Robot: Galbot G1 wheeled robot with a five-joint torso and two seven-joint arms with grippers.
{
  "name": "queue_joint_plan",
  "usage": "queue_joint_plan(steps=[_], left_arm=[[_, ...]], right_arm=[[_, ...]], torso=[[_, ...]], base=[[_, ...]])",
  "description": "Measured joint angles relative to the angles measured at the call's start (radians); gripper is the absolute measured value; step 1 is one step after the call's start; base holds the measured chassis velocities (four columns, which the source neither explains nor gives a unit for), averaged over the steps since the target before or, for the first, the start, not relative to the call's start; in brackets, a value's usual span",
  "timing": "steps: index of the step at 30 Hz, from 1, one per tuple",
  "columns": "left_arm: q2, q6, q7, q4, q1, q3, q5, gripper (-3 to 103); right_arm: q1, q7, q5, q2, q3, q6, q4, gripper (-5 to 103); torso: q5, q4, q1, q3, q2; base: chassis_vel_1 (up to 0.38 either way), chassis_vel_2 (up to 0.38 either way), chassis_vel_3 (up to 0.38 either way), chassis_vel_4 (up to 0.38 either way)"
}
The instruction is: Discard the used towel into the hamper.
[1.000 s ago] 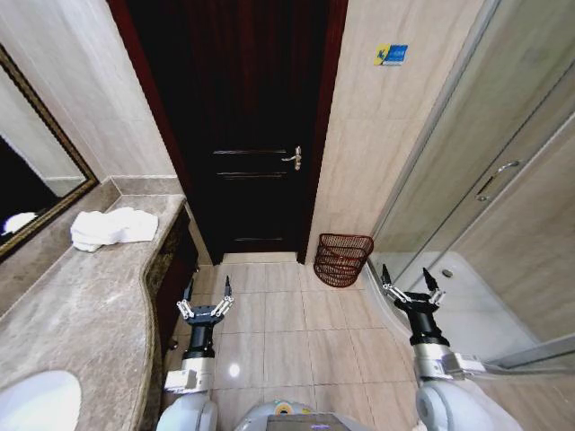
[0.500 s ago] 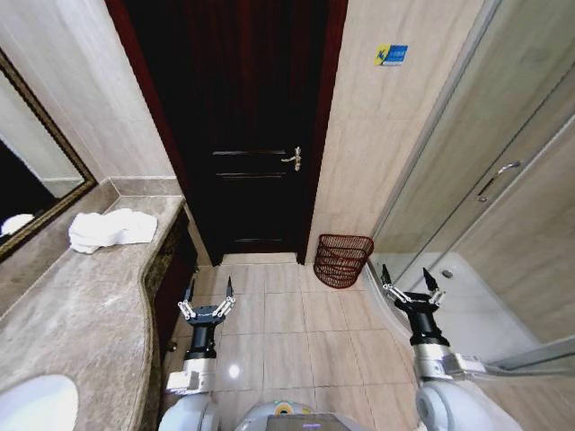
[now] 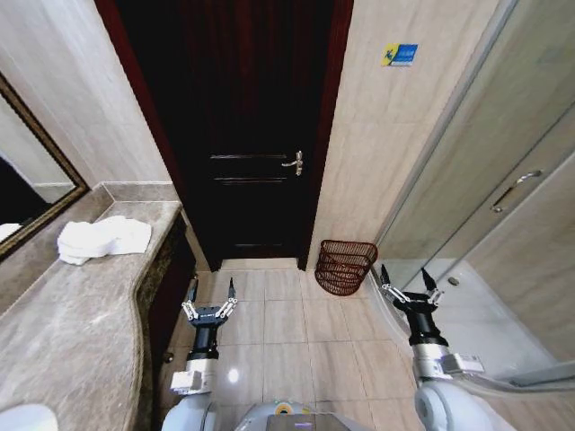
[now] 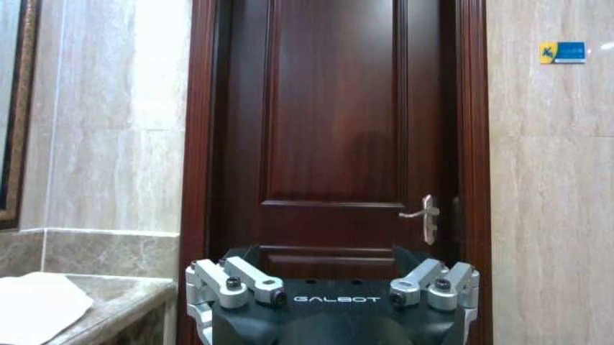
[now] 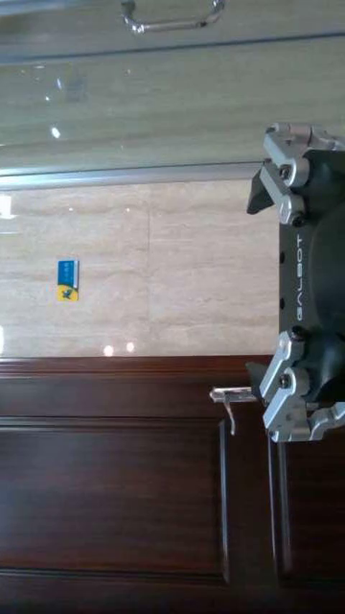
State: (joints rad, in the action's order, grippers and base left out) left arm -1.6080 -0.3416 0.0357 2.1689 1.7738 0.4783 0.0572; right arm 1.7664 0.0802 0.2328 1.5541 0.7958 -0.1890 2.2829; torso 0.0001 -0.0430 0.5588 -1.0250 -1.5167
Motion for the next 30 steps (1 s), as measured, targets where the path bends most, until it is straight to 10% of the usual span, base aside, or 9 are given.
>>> queue_joint_plan(steps=[30], left_arm=[[0.000,-0.003,0.001,-0.029,-0.015,0.005,-0.003,93]], right_arm=[[-0.003,0.024,-0.006,0.009,-0.003,-0.012,-0.029,100]], torso=[[-0.0003,0.0000,0.000,0.000,0.000]], base=[[-0.134,0.137,0.131,-0.130]])
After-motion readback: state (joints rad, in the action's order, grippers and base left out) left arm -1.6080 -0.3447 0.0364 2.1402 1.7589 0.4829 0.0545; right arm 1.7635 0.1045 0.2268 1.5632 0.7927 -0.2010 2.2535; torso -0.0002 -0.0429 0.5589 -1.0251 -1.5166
